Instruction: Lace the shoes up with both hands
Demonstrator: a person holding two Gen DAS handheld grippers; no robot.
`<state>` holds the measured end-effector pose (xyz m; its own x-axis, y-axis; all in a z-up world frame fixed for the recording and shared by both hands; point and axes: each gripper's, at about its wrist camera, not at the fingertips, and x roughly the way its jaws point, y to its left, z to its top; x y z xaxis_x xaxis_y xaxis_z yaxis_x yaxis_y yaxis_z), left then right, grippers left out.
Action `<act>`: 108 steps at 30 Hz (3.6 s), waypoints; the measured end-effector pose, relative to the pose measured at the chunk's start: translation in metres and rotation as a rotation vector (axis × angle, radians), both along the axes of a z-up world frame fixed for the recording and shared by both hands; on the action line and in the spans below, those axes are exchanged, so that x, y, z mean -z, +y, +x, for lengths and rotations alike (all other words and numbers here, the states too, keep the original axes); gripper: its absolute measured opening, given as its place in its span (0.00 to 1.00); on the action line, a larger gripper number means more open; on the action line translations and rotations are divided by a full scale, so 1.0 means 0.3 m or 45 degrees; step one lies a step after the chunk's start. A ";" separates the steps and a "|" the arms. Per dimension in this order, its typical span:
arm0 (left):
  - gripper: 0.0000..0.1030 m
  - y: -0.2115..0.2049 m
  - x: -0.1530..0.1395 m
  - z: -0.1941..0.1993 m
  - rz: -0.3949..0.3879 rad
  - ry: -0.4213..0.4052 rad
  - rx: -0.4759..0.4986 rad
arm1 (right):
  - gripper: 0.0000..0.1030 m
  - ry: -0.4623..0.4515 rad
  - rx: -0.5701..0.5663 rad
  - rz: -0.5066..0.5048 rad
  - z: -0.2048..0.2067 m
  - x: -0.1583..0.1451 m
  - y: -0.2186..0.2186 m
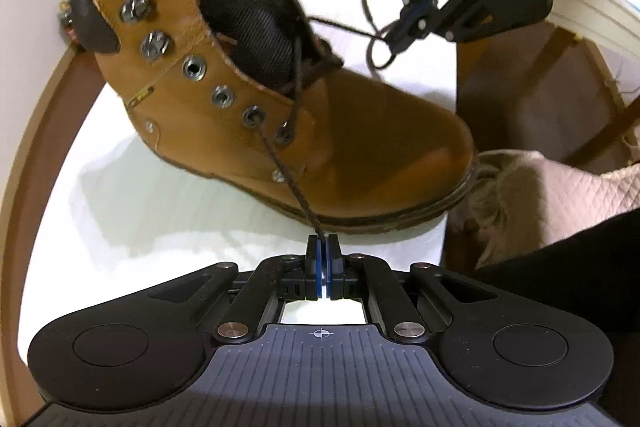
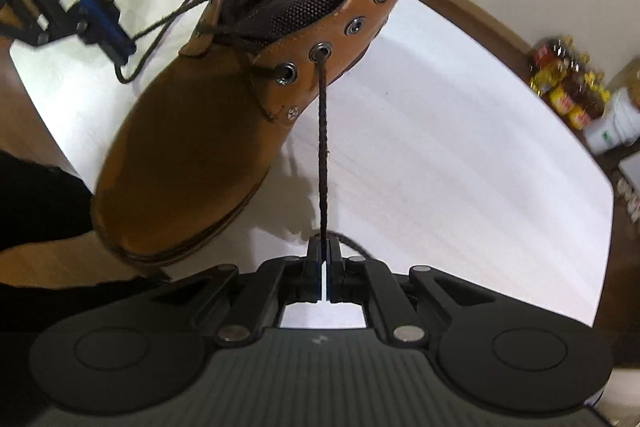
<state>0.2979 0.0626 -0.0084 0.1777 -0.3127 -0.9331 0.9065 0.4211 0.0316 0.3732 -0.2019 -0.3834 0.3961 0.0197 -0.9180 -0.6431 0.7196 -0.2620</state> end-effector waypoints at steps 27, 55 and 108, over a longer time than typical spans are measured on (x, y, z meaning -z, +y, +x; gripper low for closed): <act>0.03 0.074 -0.073 -0.011 0.010 -0.034 -0.090 | 0.06 -0.031 0.181 -0.020 0.014 0.012 0.027; 0.07 -0.008 -0.090 -0.111 0.029 -0.036 -0.103 | 0.11 -0.193 -0.153 -0.175 0.149 0.037 -0.204; 0.07 0.101 -0.148 0.043 -0.294 -0.029 -0.276 | 0.02 -0.275 -0.270 0.015 0.054 -0.324 0.207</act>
